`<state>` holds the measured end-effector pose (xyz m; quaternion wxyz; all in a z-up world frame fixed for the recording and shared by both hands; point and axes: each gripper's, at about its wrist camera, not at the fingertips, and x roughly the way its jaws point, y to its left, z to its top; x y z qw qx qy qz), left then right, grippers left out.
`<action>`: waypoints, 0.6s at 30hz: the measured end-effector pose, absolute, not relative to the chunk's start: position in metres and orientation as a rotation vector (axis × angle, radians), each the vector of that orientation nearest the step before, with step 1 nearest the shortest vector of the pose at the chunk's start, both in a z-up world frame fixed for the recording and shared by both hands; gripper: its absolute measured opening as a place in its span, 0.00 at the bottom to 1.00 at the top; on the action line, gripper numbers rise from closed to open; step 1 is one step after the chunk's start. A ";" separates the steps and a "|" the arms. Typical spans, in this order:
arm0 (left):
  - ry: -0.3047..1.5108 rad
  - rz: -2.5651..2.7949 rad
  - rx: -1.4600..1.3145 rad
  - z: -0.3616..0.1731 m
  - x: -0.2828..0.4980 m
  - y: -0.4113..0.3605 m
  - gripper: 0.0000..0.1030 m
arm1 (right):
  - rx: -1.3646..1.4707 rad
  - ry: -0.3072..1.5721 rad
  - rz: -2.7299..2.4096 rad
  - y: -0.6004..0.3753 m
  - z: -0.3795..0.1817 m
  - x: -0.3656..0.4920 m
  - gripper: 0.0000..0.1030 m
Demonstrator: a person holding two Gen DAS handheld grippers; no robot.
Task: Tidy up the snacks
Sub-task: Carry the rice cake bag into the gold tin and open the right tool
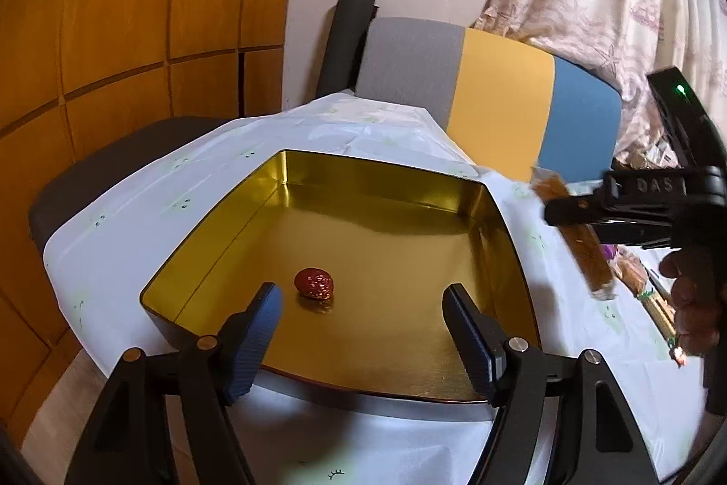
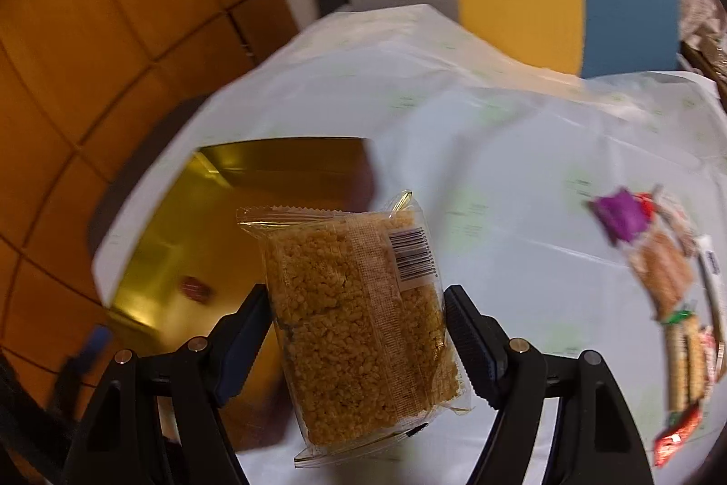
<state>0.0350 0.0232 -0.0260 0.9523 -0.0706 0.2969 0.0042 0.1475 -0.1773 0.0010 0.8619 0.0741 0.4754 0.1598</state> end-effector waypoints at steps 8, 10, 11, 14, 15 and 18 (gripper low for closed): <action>0.608 0.067 -0.204 -0.029 0.039 0.037 0.72 | 0.134 1.026 0.409 -0.114 -0.003 0.163 0.75; 0.613 0.077 -0.208 -0.030 0.039 0.039 0.72 | 0.111 1.037 0.426 -0.100 -0.008 0.164 0.76; 0.616 0.084 -0.209 -0.032 0.040 0.040 0.72 | 0.099 1.040 0.429 -0.096 -0.010 0.167 0.76; 0.620 0.095 -0.215 -0.033 0.040 0.042 0.72 | 0.057 1.052 0.431 -0.086 -0.018 0.170 0.76; 0.620 0.098 -0.216 -0.033 0.040 0.043 0.72 | 0.047 1.056 0.431 -0.083 -0.020 0.171 0.75; 0.627 0.106 -0.216 -0.035 0.041 0.043 0.72 | 0.026 1.061 0.438 -0.080 -0.025 0.168 0.75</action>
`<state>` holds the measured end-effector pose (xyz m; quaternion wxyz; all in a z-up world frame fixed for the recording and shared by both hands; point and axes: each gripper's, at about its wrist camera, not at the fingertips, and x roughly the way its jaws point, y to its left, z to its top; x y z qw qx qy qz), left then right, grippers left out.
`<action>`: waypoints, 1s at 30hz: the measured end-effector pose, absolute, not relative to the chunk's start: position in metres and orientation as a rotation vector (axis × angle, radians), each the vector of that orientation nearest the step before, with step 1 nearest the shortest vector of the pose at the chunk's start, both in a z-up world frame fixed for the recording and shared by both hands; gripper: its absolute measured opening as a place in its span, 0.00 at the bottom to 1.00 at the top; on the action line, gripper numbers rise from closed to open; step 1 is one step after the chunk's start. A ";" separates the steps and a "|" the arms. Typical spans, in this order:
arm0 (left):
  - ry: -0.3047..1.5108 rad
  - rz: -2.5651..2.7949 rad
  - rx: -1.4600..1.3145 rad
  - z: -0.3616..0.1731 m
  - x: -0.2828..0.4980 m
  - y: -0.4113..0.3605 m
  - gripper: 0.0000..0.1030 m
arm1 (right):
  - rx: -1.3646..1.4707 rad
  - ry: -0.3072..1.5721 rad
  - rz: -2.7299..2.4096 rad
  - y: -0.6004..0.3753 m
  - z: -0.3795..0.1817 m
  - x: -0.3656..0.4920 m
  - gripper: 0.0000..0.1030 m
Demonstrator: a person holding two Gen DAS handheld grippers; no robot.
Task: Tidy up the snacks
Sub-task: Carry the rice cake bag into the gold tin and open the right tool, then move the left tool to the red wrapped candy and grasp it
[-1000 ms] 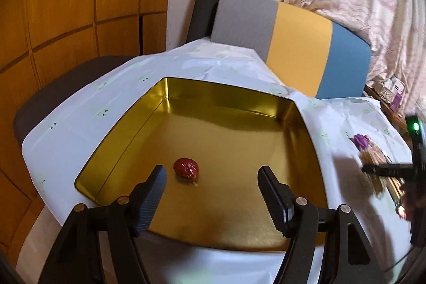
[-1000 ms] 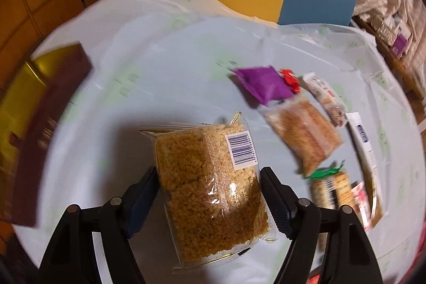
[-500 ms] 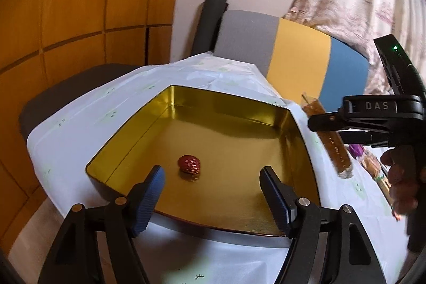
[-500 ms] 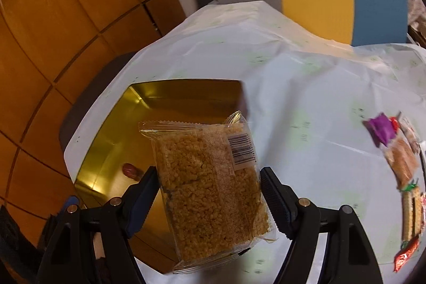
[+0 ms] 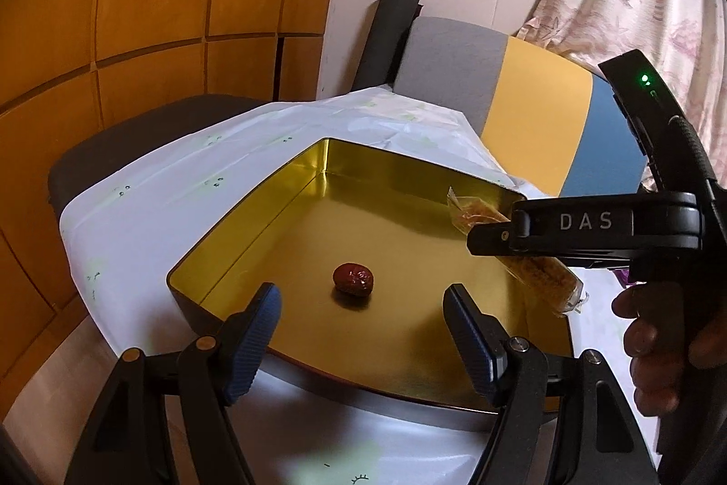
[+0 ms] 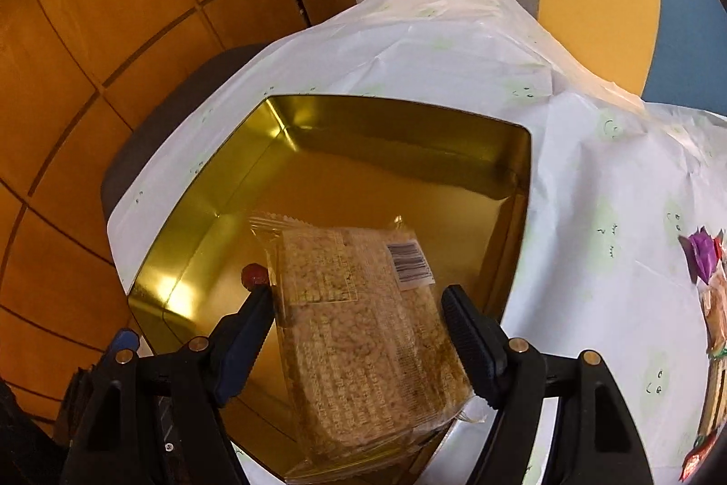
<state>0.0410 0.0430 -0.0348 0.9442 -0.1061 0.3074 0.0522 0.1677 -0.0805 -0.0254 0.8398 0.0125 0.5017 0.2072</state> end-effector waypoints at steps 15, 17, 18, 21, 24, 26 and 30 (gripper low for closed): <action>0.627 0.115 -0.214 -0.036 0.041 0.044 0.73 | 0.013 1.022 0.439 -0.078 -0.022 0.160 0.75; 0.628 0.114 -0.212 -0.037 0.041 0.044 0.73 | 0.024 1.012 0.433 -0.082 -0.019 0.158 0.75; 0.628 0.113 -0.210 -0.037 0.041 0.043 0.73 | 0.024 1.005 0.430 -0.084 -0.018 0.157 0.75; 0.626 0.108 -0.203 -0.037 0.040 0.042 0.73 | 0.026 0.990 0.421 -0.090 -0.015 0.152 0.75; 0.627 0.102 -0.205 -0.036 0.039 0.041 0.74 | 0.019 0.970 0.399 -0.097 -0.012 0.146 0.75; 0.630 0.102 -0.201 -0.037 0.039 0.040 0.74 | 0.020 0.951 0.378 -0.105 -0.009 0.140 0.75; 0.622 0.093 -0.190 -0.035 0.038 0.037 0.74 | 0.006 0.909 0.338 -0.124 -0.001 0.127 0.75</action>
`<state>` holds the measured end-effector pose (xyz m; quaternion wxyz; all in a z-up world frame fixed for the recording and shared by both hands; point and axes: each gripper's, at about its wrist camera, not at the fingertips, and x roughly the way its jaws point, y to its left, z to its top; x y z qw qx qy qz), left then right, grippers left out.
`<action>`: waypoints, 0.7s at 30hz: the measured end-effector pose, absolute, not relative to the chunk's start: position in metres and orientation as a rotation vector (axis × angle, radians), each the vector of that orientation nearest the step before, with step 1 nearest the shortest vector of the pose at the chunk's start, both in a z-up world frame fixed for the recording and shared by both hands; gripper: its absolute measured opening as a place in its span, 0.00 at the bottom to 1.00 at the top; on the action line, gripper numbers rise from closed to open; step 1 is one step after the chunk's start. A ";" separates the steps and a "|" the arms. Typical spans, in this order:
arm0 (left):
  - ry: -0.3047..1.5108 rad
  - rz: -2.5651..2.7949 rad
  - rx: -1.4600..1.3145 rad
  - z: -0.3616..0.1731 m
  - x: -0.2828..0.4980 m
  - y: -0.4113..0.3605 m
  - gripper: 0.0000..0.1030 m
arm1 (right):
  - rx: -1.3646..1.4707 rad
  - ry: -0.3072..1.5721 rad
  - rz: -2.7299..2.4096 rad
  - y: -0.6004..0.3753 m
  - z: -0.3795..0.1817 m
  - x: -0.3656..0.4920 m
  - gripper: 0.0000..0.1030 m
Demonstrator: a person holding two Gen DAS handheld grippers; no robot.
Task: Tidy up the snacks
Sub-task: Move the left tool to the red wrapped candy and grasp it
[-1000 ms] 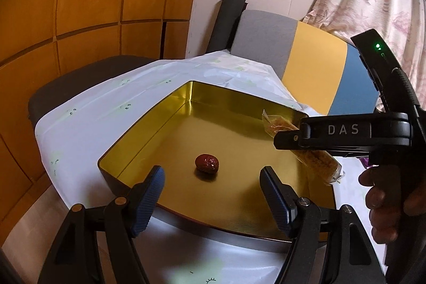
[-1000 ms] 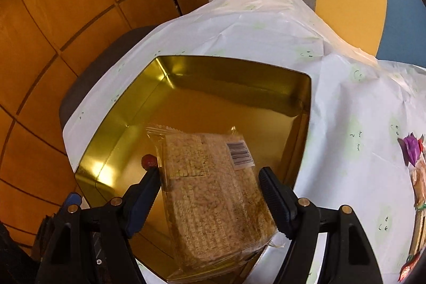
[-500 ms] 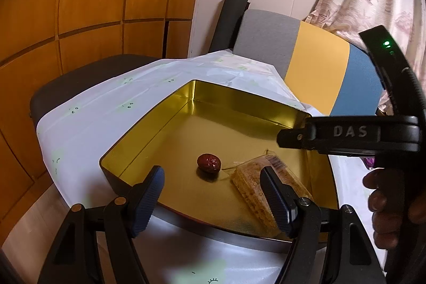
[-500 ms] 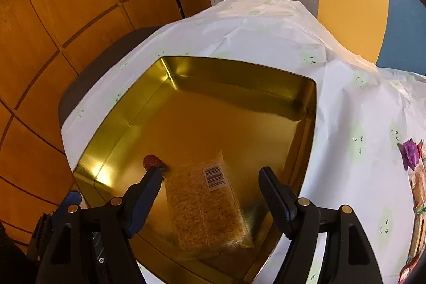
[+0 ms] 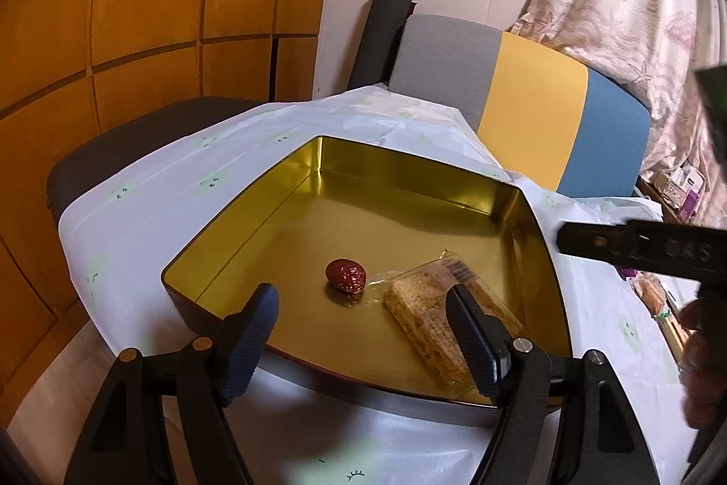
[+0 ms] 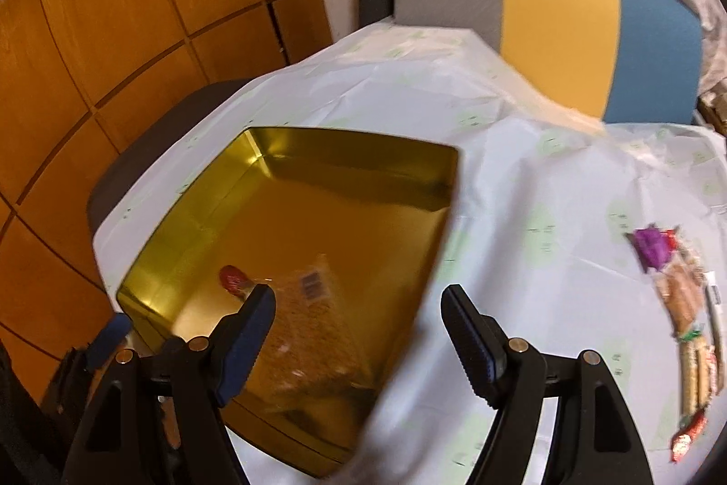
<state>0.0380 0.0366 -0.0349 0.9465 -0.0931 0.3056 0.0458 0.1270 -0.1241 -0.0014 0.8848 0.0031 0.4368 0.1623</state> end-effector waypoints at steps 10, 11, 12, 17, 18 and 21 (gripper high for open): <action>0.606 0.038 -0.149 -0.030 0.034 0.025 0.74 | 0.046 0.900 0.155 -0.227 0.003 0.102 0.75; 0.600 0.029 -0.145 -0.029 0.033 0.023 0.74 | 0.054 0.910 0.127 -0.242 0.002 0.100 0.75; 0.597 0.017 -0.140 -0.027 0.032 0.020 0.74 | 0.063 0.920 0.097 -0.257 0.001 0.099 0.75; 0.586 -0.056 -0.104 -0.020 0.030 0.002 0.74 | 0.157 0.965 -0.072 -0.349 -0.001 0.090 0.70; 0.589 -0.070 -0.096 -0.019 0.030 -0.002 0.74 | 0.170 0.974 -0.107 -0.365 -0.001 0.088 0.67; 0.594 -0.117 -0.070 -0.015 0.030 -0.014 0.74 | 0.210 1.005 -0.189 -0.411 -0.003 0.081 0.56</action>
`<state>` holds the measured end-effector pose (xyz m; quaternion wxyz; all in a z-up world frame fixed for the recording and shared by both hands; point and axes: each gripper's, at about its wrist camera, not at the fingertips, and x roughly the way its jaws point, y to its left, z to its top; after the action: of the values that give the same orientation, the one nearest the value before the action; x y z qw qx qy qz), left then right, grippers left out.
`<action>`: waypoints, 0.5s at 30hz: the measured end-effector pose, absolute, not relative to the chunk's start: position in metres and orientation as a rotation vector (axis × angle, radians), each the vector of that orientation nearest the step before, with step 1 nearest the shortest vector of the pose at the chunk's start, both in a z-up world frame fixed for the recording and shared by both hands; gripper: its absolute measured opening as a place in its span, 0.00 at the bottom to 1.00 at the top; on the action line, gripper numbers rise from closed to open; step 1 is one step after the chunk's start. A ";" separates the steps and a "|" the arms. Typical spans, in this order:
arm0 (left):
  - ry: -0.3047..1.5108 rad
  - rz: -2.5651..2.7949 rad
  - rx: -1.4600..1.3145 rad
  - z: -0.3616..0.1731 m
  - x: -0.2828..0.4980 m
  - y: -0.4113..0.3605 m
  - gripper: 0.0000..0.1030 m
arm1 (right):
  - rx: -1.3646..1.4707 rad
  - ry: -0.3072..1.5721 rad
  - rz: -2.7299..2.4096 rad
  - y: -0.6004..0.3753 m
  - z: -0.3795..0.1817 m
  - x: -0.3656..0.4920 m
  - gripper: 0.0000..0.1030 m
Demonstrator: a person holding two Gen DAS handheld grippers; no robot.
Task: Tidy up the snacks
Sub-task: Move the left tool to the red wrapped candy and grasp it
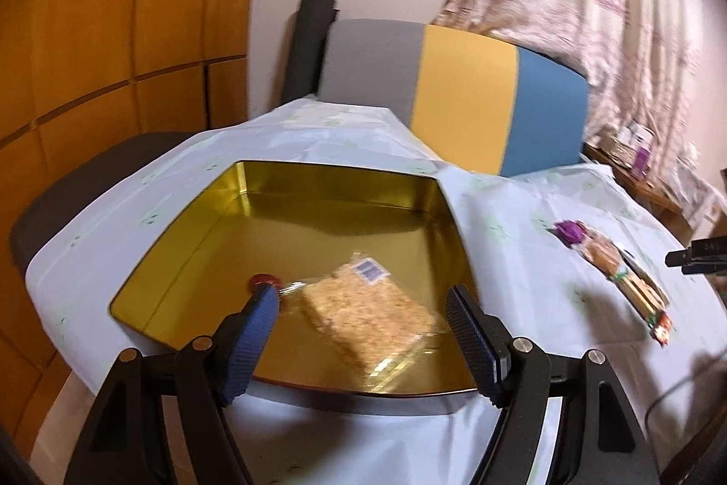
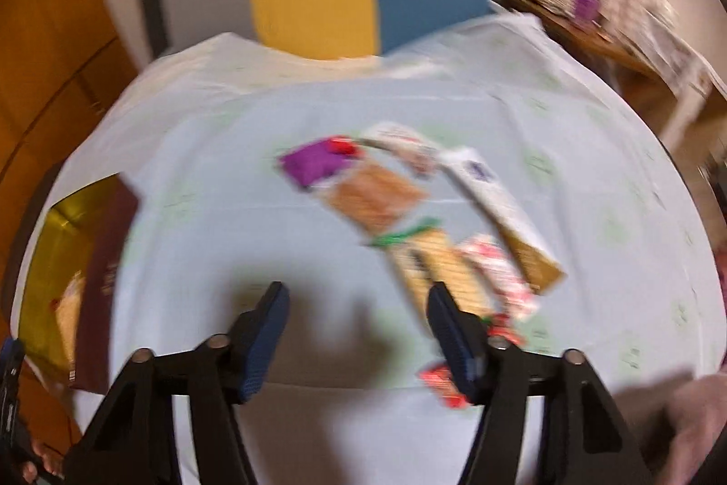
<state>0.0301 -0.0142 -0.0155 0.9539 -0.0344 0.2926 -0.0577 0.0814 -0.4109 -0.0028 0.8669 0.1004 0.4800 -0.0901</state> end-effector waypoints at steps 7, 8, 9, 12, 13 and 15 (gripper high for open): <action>0.660 -0.322 -0.030 -0.010 0.044 -0.065 0.74 | 0.242 1.064 -0.295 -0.474 -0.009 0.069 0.38; 0.669 -0.357 -0.021 -0.009 0.047 -0.076 0.73 | 0.248 1.056 -0.312 -0.482 -0.009 0.068 0.38; 0.681 -0.403 -0.016 -0.010 0.051 -0.090 0.70 | 0.253 1.042 -0.329 -0.487 -0.009 0.068 0.38; 0.731 -0.501 -0.001 -0.013 0.061 -0.124 0.55 | 0.269 0.989 -0.355 -0.503 -0.010 0.067 0.38; 0.745 -0.547 0.016 -0.014 0.064 -0.139 0.53 | 0.284 0.971 -0.361 -0.509 -0.012 0.066 0.38; 0.758 -0.640 0.064 -0.016 0.068 -0.171 0.47 | 0.317 0.963 -0.376 -0.517 -0.017 0.064 0.38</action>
<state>0.0678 -0.1708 -0.0157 0.8791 0.0306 0.3635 -0.3068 0.0642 -0.5166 -0.0173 0.8573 0.1508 0.4585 -0.1790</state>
